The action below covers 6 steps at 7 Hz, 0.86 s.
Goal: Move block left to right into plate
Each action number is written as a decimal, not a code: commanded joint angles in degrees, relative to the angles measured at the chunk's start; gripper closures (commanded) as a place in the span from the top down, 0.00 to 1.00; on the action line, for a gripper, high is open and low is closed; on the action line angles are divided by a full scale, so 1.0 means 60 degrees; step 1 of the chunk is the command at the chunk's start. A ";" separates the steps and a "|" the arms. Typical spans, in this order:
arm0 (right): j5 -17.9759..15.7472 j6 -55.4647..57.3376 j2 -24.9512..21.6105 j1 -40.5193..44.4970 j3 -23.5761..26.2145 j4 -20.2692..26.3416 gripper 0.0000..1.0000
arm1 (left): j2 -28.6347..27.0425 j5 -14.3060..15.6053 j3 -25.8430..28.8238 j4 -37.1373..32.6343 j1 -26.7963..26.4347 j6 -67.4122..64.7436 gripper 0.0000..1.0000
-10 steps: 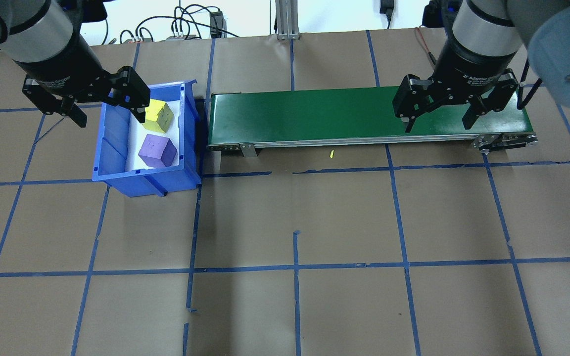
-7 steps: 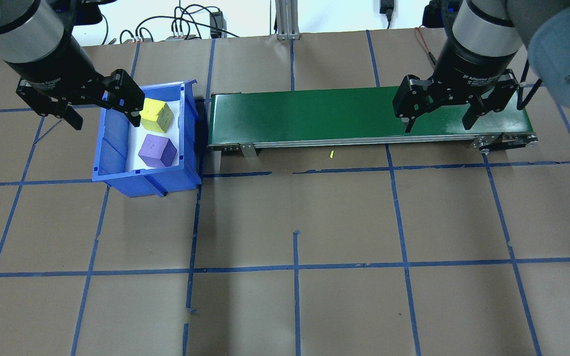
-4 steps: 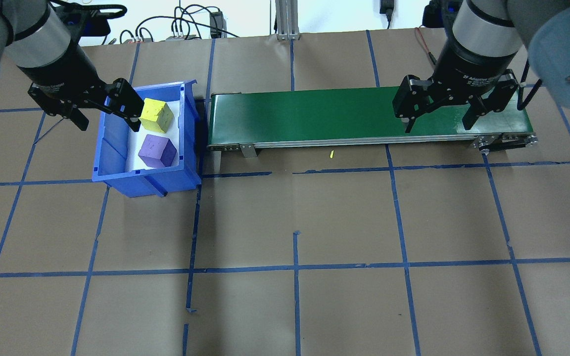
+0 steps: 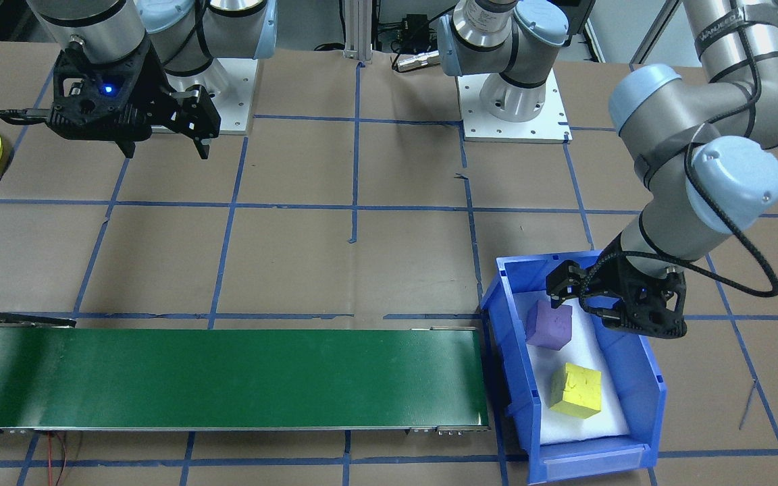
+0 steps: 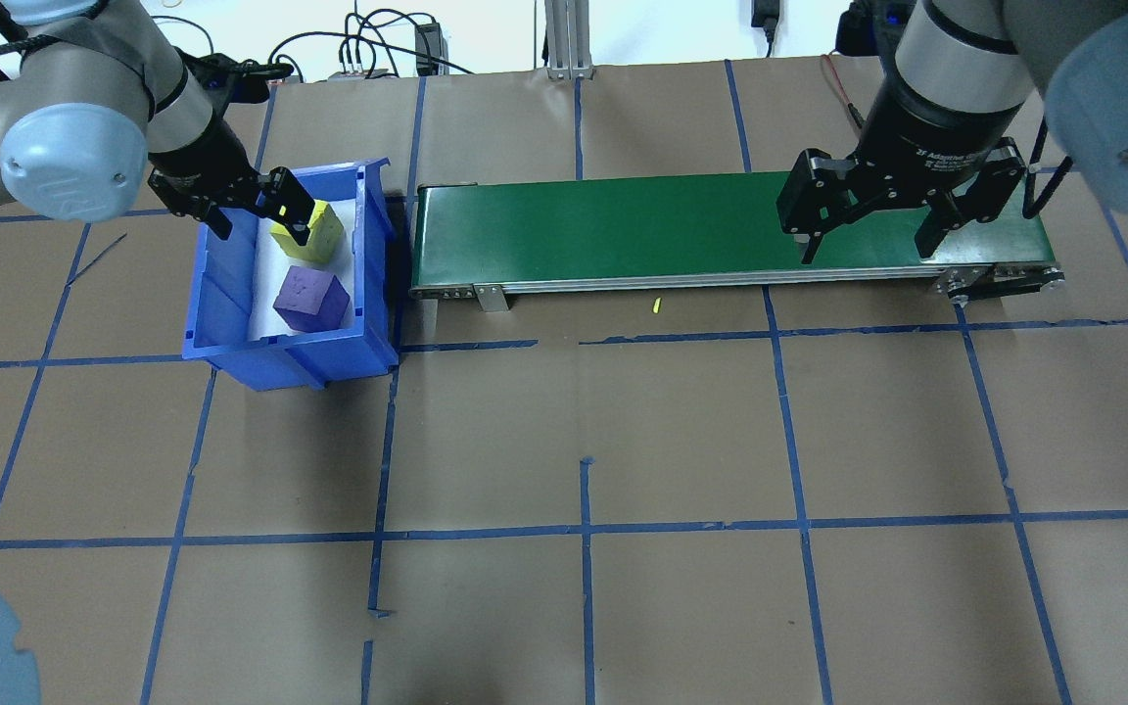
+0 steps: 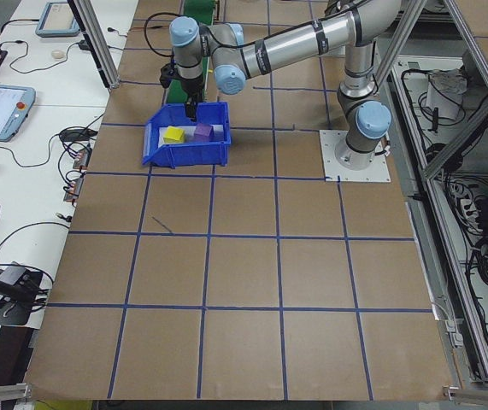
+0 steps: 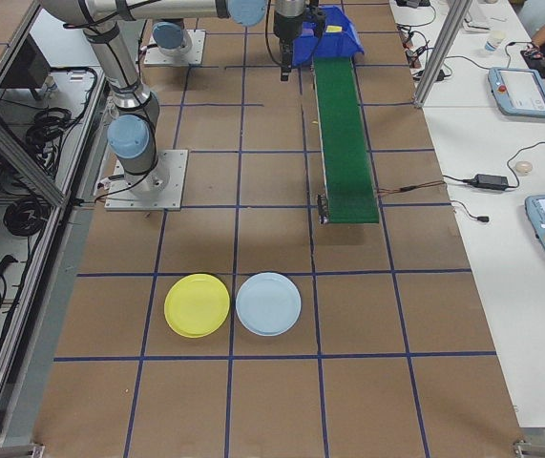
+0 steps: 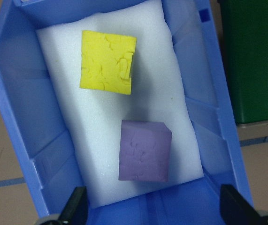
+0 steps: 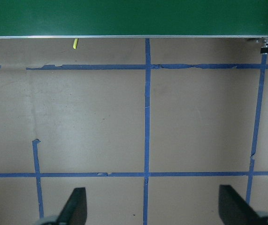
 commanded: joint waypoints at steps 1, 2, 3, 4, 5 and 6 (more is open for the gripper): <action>0.0006 0.0000 0.0000 0.0000 0.0000 0.0001 1.00 | -0.0526 0.0003 -0.0784 0.1365 0.0085 0.0054 0.99; 0.0006 0.0000 0.0000 0.0000 0.0000 0.0001 1.00 | -0.0644 -0.0012 -0.0976 0.1415 0.0085 -0.0018 0.99; 0.0006 -0.0014 0.0000 0.0000 0.0000 0.0001 1.00 | -0.0718 -0.0027 -0.1036 0.1401 0.0085 -0.0063 0.98; 0.0006 -0.0015 0.0000 0.0000 0.0000 0.0001 1.00 | -0.0791 0.0002 -0.1298 0.1416 0.0085 -0.0252 0.91; 0.0006 -0.0015 0.0000 0.0000 0.0014 0.0001 1.00 | -0.0806 -0.0041 -0.1301 0.1445 0.0085 -0.0239 0.56; -0.0009 0.0014 0.0000 0.0000 0.0015 0.0001 1.00 | -0.0821 -0.0041 -0.1228 0.1431 0.0085 -0.0166 0.32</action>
